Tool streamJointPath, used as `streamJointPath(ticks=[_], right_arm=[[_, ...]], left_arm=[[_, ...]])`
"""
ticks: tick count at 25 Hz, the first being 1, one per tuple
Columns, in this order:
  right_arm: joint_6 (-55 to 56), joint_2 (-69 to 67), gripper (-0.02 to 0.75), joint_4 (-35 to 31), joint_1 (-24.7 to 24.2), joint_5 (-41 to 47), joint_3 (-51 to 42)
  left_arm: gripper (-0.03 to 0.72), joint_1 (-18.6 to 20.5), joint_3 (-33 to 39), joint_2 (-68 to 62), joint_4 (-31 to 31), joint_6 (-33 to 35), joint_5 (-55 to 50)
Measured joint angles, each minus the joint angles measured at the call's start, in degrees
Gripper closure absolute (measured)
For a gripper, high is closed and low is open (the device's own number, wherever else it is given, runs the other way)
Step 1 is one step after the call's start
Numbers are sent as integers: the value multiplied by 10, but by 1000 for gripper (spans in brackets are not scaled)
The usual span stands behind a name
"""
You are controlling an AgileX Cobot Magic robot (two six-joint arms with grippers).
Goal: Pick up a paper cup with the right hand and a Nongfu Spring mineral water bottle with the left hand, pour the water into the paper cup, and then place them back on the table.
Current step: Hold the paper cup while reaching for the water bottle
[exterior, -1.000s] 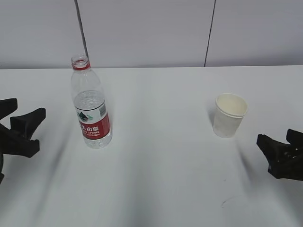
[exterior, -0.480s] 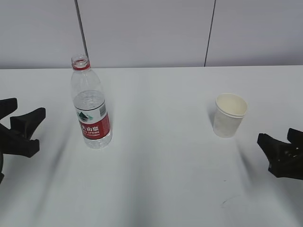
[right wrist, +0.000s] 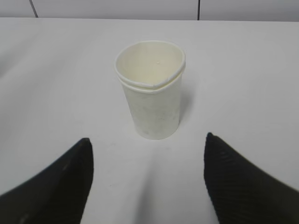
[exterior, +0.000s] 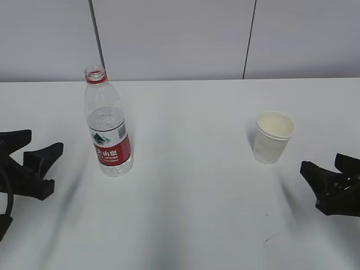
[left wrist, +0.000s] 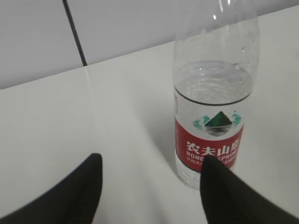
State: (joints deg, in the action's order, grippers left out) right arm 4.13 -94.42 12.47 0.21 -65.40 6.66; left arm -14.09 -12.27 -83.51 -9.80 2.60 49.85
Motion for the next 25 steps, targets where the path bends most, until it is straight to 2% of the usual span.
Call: streamJointPath(ticks=[12,17,25], right_arm=[[1,0,185,-3,-1,0,0],[1,0,137,-3,-1,0,0],[1,-42,125,-3,-1,-1,33]], left_arm=[[270,0,0,0,-4,0,34],[270,0,0,0,-4,0,34],[270,0,0,0,-4,-1,34]])
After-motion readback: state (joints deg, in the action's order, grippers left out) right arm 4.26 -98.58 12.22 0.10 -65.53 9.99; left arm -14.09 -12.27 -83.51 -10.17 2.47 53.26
